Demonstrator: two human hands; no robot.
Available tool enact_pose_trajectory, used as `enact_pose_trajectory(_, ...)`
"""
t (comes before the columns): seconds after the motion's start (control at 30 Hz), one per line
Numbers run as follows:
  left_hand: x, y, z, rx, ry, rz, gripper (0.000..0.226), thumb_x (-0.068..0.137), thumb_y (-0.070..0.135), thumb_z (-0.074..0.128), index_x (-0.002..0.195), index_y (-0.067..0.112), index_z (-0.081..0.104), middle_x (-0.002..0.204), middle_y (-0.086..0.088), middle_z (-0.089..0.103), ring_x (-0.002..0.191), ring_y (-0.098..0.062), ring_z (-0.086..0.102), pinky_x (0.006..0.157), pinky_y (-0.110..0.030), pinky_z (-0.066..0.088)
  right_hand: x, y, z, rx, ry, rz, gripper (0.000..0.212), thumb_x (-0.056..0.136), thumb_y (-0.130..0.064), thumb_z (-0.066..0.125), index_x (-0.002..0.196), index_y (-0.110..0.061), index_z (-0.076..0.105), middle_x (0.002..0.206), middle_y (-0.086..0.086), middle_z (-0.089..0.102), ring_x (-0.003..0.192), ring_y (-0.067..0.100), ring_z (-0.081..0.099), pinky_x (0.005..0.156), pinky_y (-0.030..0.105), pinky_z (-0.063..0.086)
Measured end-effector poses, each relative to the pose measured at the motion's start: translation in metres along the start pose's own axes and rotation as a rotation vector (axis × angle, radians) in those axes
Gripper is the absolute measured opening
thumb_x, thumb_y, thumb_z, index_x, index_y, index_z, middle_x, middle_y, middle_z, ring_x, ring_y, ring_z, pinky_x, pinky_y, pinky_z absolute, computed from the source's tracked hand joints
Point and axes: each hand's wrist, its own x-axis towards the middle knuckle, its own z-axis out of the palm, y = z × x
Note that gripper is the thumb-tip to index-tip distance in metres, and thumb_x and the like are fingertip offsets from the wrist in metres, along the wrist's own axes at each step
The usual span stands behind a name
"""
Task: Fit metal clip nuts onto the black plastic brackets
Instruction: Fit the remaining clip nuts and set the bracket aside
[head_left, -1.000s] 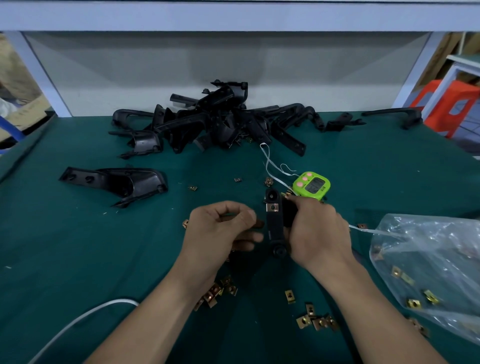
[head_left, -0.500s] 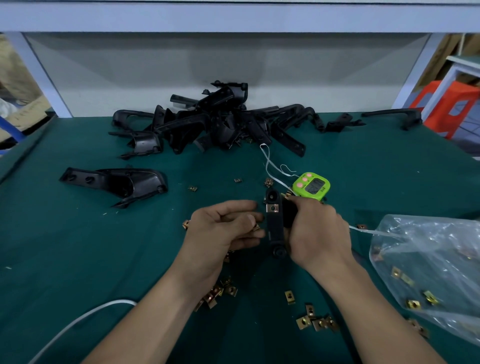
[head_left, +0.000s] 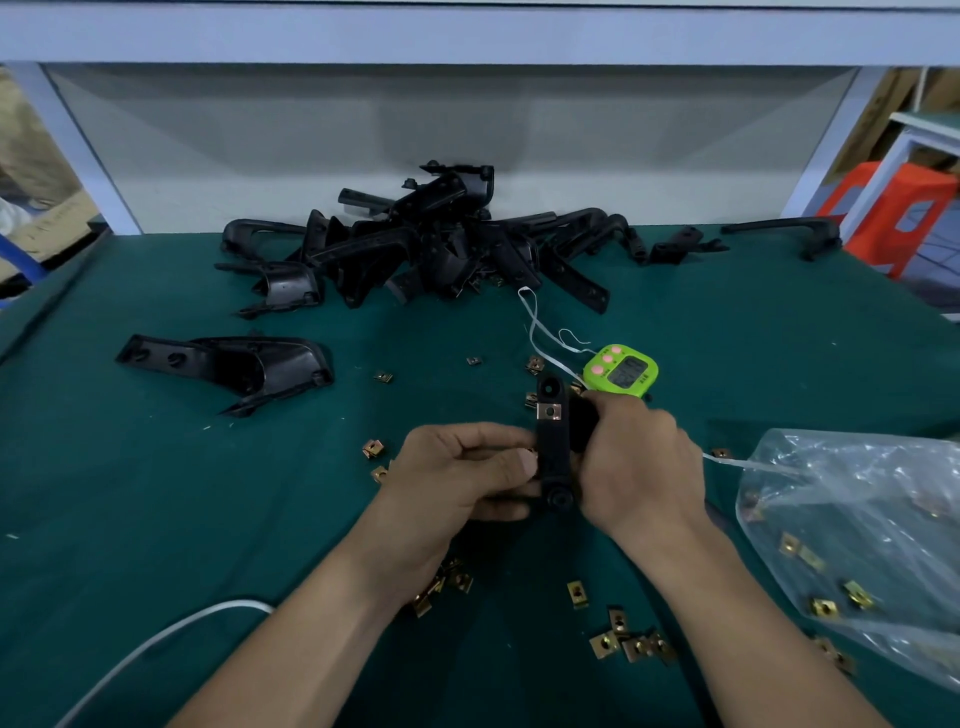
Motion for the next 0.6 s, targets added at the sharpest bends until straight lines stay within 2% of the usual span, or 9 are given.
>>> enact_pose_trajectory(0.13, 0.0008, 0.0, -0.0006, 0.024, -0.019, -0.01, 0.012, 0.084, 0.0, 0.074, 0.091, 0.008, 0.08, 0.08, -0.009, 0.075, 0.073, -0.013, 0.071, 0.063, -0.024, 0.058, 0.0003, 0.0, -0.0015, -0.015, 0.01, -0.001, 0.031, 0.077, -0.022, 0.064, 0.105, -0.035, 0.063, 0.09, 0.006, 0.07, 0.088, 0.039, 0.065, 0.066, 0.033, 0.035)
enact_pose_trajectory(0.3, -0.0011, -0.0005, 0.0026, 0.082, 0.017, -0.021, 0.016, 0.085, -0.012, 0.07, 0.09, 0.001, 0.076, 0.078, -0.01, 0.073, 0.071, -0.014, 0.069, 0.063, -0.023, 0.058, -0.0004, 0.0002, -0.002, -0.049, 0.012, -0.016, 0.029, 0.08, -0.02, 0.063, 0.106, -0.033, 0.063, 0.09, 0.005, 0.07, 0.087, 0.038, 0.065, 0.066, 0.033, 0.034)
enact_pose_trajectory(0.4, -0.0023, -0.0021, 0.0045, 0.102, 0.011, -0.034, 0.018, 0.086, -0.013, 0.068, 0.089, 0.003, 0.077, 0.078, -0.009, 0.073, 0.071, -0.013, 0.069, 0.063, -0.023, 0.058, -0.0008, -0.0006, -0.0021, -0.068, 0.009, -0.031, 0.028, 0.08, -0.018, 0.062, 0.104, -0.032, 0.064, 0.088, 0.003, 0.069, 0.085, 0.036, 0.065, 0.065, 0.033, 0.034)
enact_pose_trajectory(0.6, -0.0023, 0.0005, 0.0052, 0.133, -0.057, -0.04, 0.031, 0.097, -0.001, 0.058, 0.09, 0.016, 0.083, 0.088, -0.008, 0.077, 0.082, -0.017, 0.072, 0.069, -0.027, 0.059, 0.001, 0.0012, -0.0044, -0.111, 0.082, -0.022, 0.015, 0.078, -0.018, 0.063, 0.086, -0.028, 0.055, 0.073, -0.002, 0.058, 0.074, 0.039, 0.061, 0.061, 0.034, 0.03)
